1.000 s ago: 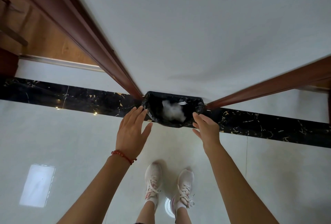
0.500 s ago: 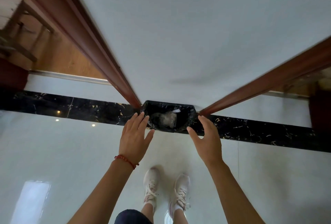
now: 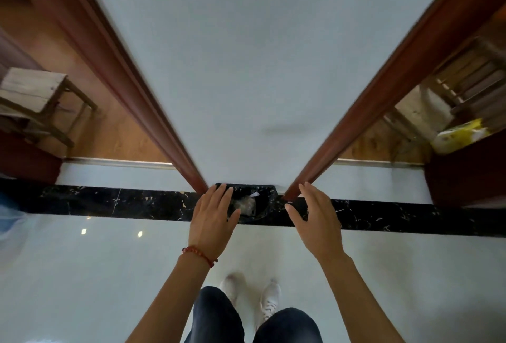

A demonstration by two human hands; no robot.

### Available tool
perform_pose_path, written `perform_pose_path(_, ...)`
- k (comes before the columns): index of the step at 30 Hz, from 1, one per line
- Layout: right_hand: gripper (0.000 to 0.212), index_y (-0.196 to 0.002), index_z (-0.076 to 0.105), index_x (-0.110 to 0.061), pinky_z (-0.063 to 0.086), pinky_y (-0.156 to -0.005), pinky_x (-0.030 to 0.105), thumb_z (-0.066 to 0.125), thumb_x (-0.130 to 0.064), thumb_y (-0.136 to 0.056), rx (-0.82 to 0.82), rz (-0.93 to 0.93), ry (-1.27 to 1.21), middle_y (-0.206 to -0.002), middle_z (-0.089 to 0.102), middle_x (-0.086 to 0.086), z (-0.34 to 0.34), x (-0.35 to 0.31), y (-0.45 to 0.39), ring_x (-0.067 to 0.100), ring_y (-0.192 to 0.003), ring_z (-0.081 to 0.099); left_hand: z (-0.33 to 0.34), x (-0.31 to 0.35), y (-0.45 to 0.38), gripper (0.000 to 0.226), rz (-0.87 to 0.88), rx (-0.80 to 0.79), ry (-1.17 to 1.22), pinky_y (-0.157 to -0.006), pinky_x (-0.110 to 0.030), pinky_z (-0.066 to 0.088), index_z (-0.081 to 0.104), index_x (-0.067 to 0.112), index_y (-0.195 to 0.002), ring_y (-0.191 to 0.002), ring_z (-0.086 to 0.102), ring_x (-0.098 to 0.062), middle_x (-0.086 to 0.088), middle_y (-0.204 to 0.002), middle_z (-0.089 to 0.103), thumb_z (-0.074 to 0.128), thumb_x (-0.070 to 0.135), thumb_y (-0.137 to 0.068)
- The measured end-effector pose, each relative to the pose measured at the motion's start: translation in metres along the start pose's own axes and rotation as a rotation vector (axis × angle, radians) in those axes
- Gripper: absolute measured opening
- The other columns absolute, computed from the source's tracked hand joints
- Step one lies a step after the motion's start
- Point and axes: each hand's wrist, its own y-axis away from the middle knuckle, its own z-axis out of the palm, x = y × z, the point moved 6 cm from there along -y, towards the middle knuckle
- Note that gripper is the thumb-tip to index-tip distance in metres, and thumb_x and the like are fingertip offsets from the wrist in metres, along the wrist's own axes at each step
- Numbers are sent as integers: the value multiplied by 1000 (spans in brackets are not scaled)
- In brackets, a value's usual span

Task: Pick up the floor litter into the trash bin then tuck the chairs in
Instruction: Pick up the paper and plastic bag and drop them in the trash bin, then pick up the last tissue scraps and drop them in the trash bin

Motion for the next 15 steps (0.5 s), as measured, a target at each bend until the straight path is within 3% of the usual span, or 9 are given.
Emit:
perform_pose_path(9, 72, -135, 42, -12, 26, -109, 33, 30, -60, -82, 105, 101, 48, -143, 42, 7, -88, 16, 42, 22, -135, 33, -42, 62, 7, 63, 123, -7, -81, -91, -50, 43, 56, 4, -119, -116, 53, -36, -17, -123, 59, 25, 50, -90)
perform_pose_path(13, 64, -135, 41, -13, 28, -109, 35, 40, -53, -86, 137, 170, 74, -144, 41, 7, -113, 34, 62, 22, -135, 32, -47, 89, -4, 56, 184, -7, -41, -92, -51, 43, 56, 3, -119, -117, 51, -38, -18, -124, 58, 38, 42, -84)
perform_pose_path(15, 69, -134, 43, -12, 32, -107, 39, 33, -59, -84, 179, 220, 103, -142, 44, 8, -124, 41, 70, 24, -134, 35, -49, 103, -9, 54, 251, -19, -58, -88, -50, 46, 59, 3, -115, -112, 55, -38, -17, -119, 62, 38, 41, -82)
